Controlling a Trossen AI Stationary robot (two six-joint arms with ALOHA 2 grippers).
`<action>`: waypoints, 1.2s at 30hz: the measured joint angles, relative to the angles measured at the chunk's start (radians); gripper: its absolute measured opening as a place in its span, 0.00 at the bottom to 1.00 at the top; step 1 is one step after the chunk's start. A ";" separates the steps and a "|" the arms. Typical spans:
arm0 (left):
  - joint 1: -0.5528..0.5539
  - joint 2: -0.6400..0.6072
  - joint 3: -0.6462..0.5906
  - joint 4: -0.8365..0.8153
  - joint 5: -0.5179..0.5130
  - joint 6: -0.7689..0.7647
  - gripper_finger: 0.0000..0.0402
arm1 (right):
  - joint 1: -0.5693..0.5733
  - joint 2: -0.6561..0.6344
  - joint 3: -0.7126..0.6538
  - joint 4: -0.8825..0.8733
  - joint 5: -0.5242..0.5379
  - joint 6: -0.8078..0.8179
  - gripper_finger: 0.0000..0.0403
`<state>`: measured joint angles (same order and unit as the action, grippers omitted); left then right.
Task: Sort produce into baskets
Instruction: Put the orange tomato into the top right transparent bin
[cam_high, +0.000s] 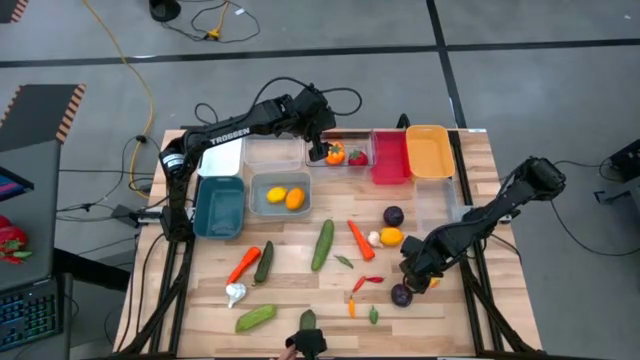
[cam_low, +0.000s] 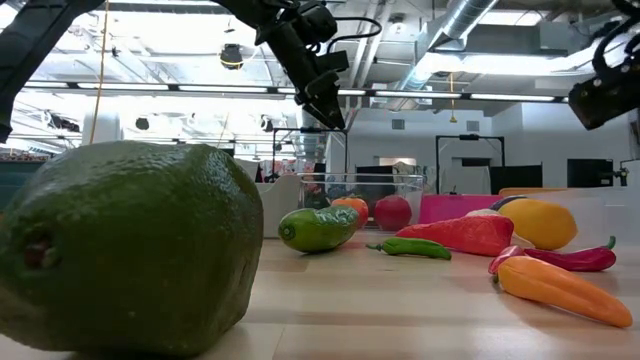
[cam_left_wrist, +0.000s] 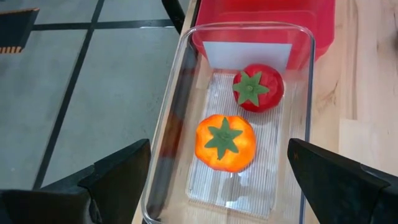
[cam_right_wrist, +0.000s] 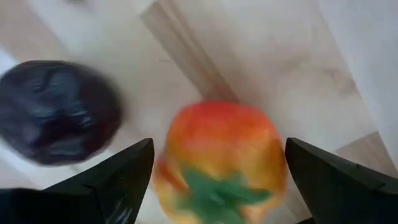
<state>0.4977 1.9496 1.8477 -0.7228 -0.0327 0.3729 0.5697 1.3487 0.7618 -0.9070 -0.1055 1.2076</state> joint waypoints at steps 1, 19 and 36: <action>0.000 0.000 0.000 0.000 0.000 0.000 0.91 | 0.000 0.000 -0.002 0.000 0.000 0.000 0.95; 0.000 0.000 0.000 -0.001 0.000 0.000 0.91 | 0.006 0.000 -0.002 -0.004 -0.003 -0.011 0.74; 0.000 0.000 0.000 -0.001 0.000 0.000 0.91 | 0.004 0.000 -0.002 -0.003 -0.002 -0.012 0.74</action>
<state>0.4980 1.9496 1.8477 -0.7238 -0.0330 0.3729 0.5735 1.3483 0.7597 -0.9104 -0.1078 1.1957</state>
